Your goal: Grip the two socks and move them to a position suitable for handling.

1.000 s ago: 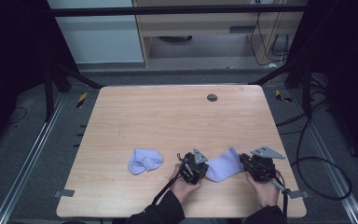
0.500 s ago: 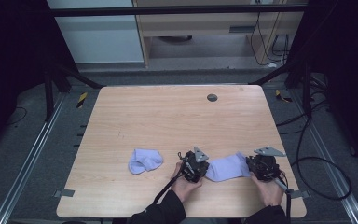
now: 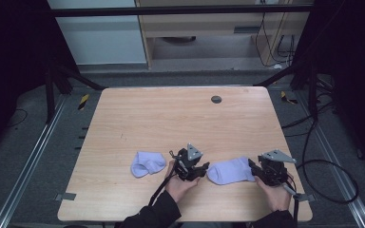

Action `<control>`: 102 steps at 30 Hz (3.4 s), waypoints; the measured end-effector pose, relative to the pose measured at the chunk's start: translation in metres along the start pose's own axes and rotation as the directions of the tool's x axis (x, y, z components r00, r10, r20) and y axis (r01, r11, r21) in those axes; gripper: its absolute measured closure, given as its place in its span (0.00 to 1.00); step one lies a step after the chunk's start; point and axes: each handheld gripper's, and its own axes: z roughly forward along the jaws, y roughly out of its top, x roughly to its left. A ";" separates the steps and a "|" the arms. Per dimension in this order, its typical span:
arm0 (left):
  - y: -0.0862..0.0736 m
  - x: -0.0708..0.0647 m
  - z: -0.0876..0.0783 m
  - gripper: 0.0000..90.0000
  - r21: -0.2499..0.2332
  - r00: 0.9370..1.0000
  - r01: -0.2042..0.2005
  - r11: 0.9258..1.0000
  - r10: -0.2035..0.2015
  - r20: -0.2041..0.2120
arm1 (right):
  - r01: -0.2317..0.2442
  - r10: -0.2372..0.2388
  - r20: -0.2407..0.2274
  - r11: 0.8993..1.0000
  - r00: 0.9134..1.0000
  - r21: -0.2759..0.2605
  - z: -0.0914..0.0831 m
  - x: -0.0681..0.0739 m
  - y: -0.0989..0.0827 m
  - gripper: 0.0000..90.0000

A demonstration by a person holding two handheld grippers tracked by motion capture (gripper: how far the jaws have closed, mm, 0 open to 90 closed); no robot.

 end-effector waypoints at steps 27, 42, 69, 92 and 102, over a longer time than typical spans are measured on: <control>-0.022 0.082 -0.096 0.44 -0.051 0.990 0.052 0.997 -0.058 -0.127 | 0.063 -0.072 -0.153 0.996 0.986 -0.061 0.004 0.038 0.032 0.46; -0.067 0.130 -0.138 0.45 -0.075 0.960 0.154 0.985 -0.167 -0.225 | 0.081 -0.091 -0.217 0.995 0.972 -0.055 0.021 0.065 0.048 0.46; -0.108 0.149 -0.127 0.60 0.024 0.943 0.213 0.977 -0.199 -0.267 | 0.216 -0.222 -0.421 0.974 0.880 -0.061 0.062 0.194 0.082 0.63; -0.109 0.151 -0.106 0.75 0.090 0.950 0.200 0.976 -0.171 -0.260 | 0.338 -0.280 -0.502 0.941 0.818 0.026 0.112 0.272 0.057 0.71; -0.108 0.152 -0.106 0.91 0.092 0.954 0.206 0.974 -0.180 -0.239 | 0.350 -0.284 -0.494 0.936 0.822 0.044 0.119 0.275 0.053 0.89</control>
